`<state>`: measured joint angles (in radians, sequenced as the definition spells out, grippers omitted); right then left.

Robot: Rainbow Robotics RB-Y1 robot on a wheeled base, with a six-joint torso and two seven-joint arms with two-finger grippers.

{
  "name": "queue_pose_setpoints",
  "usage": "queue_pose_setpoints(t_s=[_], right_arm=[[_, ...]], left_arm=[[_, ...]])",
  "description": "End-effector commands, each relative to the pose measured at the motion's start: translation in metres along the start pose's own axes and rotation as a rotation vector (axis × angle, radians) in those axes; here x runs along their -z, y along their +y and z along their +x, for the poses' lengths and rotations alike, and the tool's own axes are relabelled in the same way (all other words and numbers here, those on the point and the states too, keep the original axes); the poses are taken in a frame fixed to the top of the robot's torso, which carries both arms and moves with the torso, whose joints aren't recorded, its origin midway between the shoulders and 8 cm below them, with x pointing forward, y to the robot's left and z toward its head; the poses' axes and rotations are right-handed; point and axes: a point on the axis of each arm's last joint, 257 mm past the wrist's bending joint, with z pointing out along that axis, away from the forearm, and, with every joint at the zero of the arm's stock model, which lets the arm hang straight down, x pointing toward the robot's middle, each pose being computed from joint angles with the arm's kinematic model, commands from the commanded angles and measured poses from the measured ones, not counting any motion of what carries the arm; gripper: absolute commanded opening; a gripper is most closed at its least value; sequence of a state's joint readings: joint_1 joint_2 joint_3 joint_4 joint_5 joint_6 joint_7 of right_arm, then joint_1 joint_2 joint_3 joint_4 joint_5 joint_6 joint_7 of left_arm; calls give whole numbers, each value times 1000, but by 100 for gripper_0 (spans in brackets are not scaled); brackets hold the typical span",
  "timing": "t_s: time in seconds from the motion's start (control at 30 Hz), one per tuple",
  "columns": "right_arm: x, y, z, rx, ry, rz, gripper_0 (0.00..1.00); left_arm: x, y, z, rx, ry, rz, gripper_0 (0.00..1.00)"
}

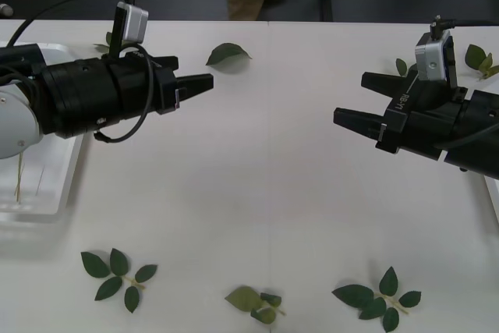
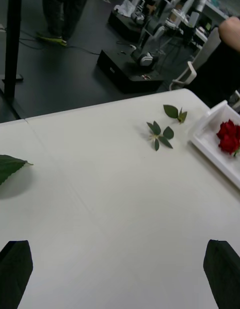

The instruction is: Place the red flowers into the right box and the blue flowers into the left box. If a person shows an open palm, hand one flower to the person first, then continue sorting.

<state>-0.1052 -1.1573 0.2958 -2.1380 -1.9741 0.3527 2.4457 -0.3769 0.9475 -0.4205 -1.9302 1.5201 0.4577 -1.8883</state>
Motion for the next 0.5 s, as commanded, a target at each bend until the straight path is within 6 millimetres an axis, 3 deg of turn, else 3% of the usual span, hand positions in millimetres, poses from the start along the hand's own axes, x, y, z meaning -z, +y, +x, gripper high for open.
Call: queue_pose_setpoints(t_s=[0.03,0.5], right_arm=[[-5,5,-12,45,-18,-21,90],[-5,3,-12,45,-22,-16,89]], left_arm=[[11,-22,38,-68,70,60,100],[73,-43,124,-93,300,290,100]])
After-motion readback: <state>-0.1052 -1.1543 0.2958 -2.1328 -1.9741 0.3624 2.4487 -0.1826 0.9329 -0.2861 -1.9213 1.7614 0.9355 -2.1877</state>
